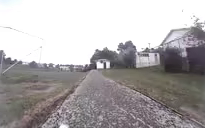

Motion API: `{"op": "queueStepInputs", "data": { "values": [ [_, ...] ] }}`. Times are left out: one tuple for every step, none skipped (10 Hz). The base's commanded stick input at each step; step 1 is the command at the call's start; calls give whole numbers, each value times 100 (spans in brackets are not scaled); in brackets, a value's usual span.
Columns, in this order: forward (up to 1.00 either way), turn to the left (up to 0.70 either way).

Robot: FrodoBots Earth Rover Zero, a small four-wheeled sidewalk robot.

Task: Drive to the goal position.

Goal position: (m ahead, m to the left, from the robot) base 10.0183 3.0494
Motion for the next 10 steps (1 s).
{"op": "queueStepInputs", "data": {
  "values": [
    [7,0],
    [7,0],
    [7,0],
    [7,0],
    [7,0],
    [7,0],
    [7,0],
    [7,0],
    [7,0],
    [7,0]
  ]
}}
